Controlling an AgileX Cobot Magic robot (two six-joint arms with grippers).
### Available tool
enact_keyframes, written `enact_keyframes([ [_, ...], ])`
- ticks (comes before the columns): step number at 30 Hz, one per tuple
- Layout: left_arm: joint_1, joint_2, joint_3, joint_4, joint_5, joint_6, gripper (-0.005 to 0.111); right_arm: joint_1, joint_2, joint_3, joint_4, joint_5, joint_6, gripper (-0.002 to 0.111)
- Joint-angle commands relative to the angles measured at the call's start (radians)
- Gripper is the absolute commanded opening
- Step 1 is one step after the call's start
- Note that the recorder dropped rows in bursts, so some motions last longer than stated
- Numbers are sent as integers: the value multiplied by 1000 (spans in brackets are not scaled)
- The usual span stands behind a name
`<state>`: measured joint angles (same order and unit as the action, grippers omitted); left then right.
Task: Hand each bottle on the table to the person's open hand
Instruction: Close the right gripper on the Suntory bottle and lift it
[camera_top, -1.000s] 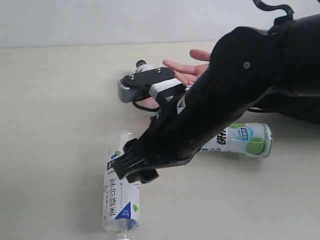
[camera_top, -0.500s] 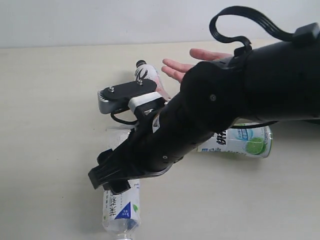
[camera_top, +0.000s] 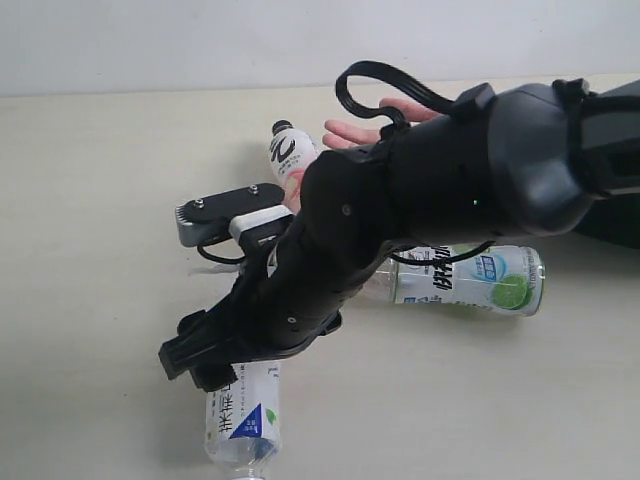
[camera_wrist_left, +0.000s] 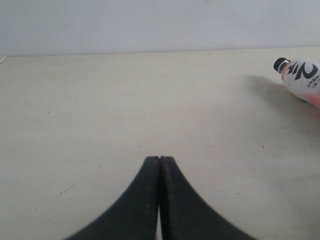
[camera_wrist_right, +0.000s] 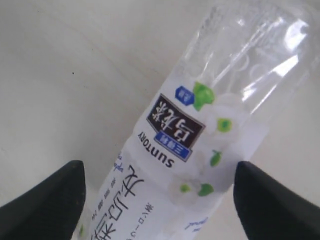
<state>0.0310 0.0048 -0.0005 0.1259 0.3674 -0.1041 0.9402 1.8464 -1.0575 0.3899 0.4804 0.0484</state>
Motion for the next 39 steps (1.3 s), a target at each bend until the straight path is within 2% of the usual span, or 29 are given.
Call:
enact_keyframes([
  [1, -4, -5, 1, 0, -6, -6, 3, 2, 20, -28, -9, 6, 21, 77],
  [21, -4, -5, 1, 0, -6, -6, 3, 2, 75, -59, -62, 52, 49, 77],
  [28, -4, -5, 1, 0, -6, -6, 3, 2, 75, -59, -153, 155, 30, 77],
  [39, -4, -5, 1, 0, -6, -4, 3, 2, 75, -59, -161, 169, -48, 76],
])
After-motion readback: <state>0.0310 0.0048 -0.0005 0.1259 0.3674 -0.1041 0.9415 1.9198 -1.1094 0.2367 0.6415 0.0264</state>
